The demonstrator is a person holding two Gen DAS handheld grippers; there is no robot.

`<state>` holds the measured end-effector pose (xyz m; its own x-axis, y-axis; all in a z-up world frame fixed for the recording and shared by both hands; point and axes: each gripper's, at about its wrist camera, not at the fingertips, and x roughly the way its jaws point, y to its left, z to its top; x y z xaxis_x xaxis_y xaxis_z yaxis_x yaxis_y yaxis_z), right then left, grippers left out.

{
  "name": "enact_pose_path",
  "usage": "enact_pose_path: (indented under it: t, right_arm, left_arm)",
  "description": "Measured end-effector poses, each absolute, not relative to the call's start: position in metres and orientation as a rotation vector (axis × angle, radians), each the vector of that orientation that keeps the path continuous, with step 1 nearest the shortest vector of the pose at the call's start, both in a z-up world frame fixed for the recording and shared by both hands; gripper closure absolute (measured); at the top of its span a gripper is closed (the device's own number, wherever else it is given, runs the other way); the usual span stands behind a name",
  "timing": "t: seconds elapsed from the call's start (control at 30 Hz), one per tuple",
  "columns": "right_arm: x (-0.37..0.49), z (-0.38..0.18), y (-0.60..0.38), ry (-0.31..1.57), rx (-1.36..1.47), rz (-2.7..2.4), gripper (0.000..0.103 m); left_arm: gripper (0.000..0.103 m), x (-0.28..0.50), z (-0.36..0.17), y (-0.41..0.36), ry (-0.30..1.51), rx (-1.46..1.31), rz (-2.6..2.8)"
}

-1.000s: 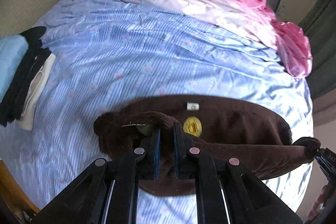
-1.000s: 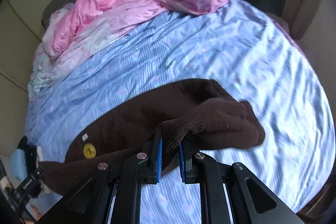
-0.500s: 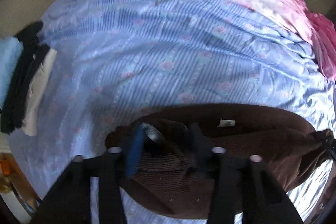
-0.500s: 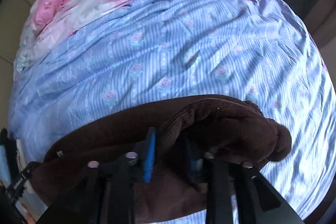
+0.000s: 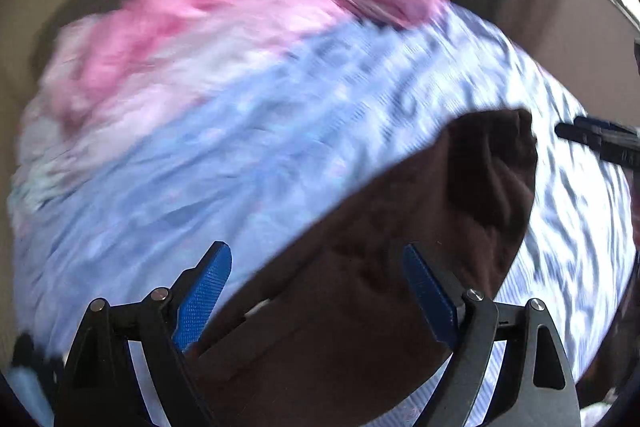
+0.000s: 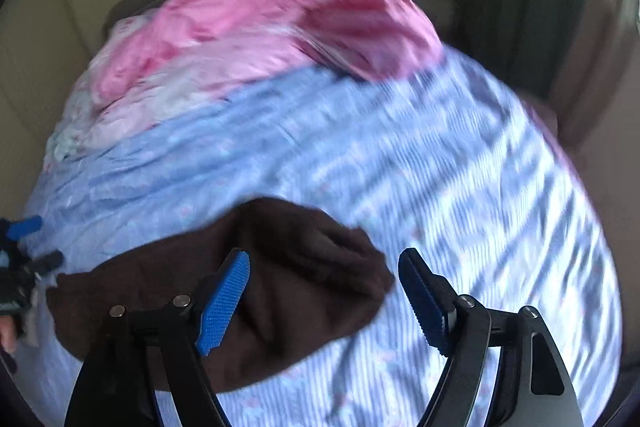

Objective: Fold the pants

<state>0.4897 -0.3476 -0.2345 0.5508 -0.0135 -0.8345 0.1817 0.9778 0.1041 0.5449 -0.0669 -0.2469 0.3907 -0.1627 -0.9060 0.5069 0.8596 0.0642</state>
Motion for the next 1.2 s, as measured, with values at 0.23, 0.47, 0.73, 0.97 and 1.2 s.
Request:
enact_pose_path:
  t: [0.23, 0.47, 0.73, 0.97, 1.2]
  right_arm:
    - [0.490, -0.280, -0.393, 1.005, 0.354, -0.187, 0.025]
    - [0.502, -0.296, -0.384, 1.011, 0.260, -0.038, 0.025]
    - [0.518, -0.327, -0.392, 1.065, 0.353, -0.010, 0.055]
    - [0.503, -0.317, -0.407, 1.095, 0.684, -0.079, 0.081]
    - [0.500, -0.349, -0.422, 1.194, 0.829, -0.190, 0.077]
  left_arm:
    - [0.017, 0.578, -0.306, -0.108, 1.223, 0.317, -0.482]
    - [0.038, 0.581, -0.344, -0.122, 1.289, 0.334, -0.494]
    - [0.087, 0.577, -0.336, -0.117, 1.263, 0.273, -0.483]
    - [0.087, 0.589, -0.288, -0.122, 1.178, 0.283, -0.466]
    - [0.085, 0.609, -0.329, -0.140, 1.273, 0.363, -0.371]
